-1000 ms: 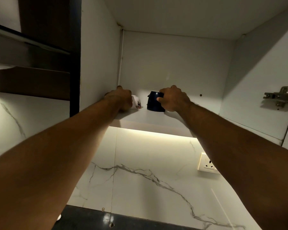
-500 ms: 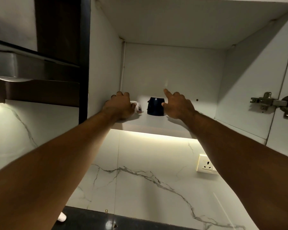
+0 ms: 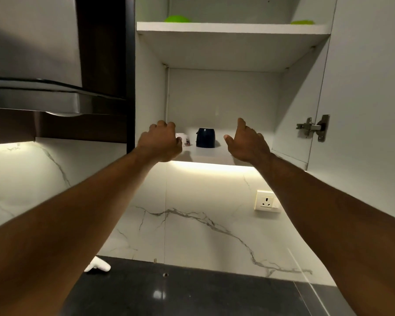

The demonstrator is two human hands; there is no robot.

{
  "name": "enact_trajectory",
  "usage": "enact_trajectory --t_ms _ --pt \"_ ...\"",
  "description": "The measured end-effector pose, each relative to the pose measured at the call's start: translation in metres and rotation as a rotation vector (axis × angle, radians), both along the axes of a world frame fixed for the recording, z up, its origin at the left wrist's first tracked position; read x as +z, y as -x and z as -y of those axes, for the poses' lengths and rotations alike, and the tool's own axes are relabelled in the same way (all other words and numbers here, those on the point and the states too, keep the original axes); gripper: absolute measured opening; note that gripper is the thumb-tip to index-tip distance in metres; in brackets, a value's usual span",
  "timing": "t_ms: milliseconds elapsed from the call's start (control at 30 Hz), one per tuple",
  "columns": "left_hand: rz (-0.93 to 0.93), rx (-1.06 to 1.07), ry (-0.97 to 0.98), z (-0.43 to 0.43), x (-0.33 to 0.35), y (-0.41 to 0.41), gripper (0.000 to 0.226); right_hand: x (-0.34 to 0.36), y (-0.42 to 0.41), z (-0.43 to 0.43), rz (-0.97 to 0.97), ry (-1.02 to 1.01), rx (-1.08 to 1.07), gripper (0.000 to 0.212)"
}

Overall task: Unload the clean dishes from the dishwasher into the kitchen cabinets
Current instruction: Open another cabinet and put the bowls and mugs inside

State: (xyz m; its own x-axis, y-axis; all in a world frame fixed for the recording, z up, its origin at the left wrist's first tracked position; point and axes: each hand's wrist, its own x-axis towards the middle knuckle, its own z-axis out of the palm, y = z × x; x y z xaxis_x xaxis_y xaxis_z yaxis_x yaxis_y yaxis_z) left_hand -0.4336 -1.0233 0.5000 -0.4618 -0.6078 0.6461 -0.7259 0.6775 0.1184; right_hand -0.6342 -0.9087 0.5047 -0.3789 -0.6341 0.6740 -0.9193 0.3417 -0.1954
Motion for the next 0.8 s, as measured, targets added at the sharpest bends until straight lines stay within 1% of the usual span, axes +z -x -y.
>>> enact_trajectory --t_ms 300,433,533,700,800 --pt "0.011 -0.061 -0.013 -0.056 -0.016 -0.021 0.052 -0.015 -0.032 -0.058 -0.023 0.076 -0.021 0.055" --pt "0.011 -0.123 0.018 -0.075 -0.029 -0.020 0.052 -0.032 -0.040 -0.076 -0.015 0.098 -0.042 0.059" --pt "0.023 -0.195 0.048 -0.079 -0.042 -0.015 0.054 -0.048 -0.046 -0.090 -0.031 0.072 -0.087 0.063" --pt "0.062 -0.352 0.034 -0.089 -0.066 -0.010 0.057 -0.075 -0.059 -0.112 -0.040 0.021 -0.205 0.064" --pt "0.101 -0.428 0.019 -0.098 -0.085 -0.013 0.058 -0.093 -0.071 -0.124 -0.005 0.011 -0.285 0.063"
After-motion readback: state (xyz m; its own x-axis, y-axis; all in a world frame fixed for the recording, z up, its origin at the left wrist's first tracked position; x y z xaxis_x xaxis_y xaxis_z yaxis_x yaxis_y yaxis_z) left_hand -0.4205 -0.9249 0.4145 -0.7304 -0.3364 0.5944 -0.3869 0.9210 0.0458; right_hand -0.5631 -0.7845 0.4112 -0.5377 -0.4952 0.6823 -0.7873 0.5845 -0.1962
